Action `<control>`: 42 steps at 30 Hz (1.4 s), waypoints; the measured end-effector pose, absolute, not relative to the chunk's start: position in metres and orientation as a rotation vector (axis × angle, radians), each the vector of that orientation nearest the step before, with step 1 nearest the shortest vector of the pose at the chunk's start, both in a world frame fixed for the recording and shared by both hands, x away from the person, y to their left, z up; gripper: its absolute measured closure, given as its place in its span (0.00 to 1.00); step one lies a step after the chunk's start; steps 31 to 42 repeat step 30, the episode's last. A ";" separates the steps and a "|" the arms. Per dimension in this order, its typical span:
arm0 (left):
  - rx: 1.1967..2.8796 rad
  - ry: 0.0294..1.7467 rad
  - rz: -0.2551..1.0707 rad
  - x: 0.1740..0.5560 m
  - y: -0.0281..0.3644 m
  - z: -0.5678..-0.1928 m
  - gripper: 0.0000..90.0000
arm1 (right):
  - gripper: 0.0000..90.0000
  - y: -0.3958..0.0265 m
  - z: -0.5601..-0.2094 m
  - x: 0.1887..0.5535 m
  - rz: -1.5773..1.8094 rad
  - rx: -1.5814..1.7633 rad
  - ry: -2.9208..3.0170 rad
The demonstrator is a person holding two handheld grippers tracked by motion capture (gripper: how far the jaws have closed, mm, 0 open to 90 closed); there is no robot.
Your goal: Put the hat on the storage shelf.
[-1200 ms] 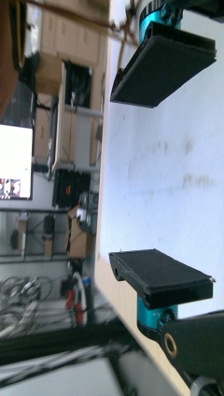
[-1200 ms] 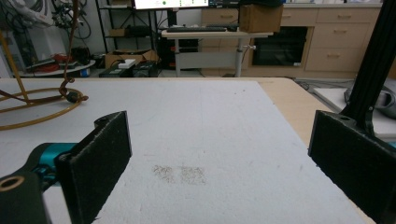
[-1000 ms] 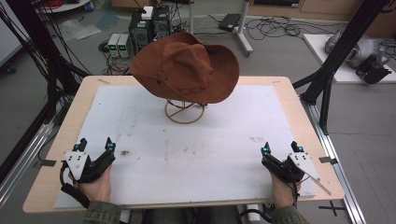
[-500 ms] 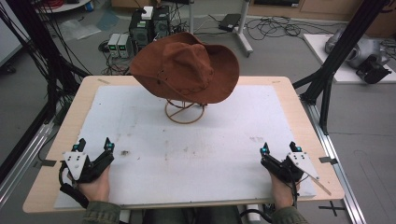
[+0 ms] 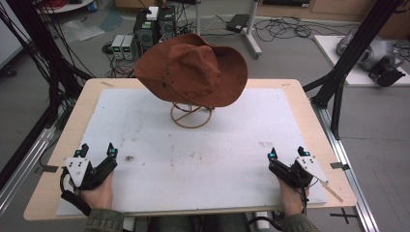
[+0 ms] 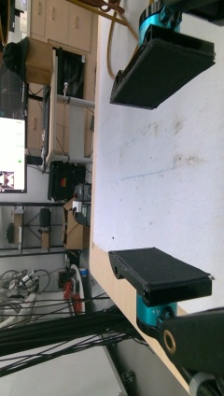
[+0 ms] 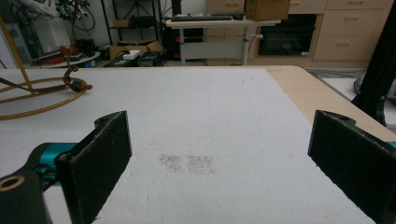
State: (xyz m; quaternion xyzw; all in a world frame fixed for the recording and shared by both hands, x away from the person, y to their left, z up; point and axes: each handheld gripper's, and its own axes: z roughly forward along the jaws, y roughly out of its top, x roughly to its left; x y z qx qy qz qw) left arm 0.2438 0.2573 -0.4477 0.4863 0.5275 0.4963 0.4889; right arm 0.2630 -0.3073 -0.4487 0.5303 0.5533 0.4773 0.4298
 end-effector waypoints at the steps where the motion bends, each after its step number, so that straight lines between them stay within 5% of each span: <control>1: 1.182 1.282 1.205 0.244 0.257 -0.448 0.23 | 0.06 -0.307 -0.449 0.263 1.193 1.328 1.380; 42: 1.201 1.289 1.189 0.246 0.257 -0.449 0.23 | 0.06 -0.309 -0.449 0.265 1.187 1.338 1.387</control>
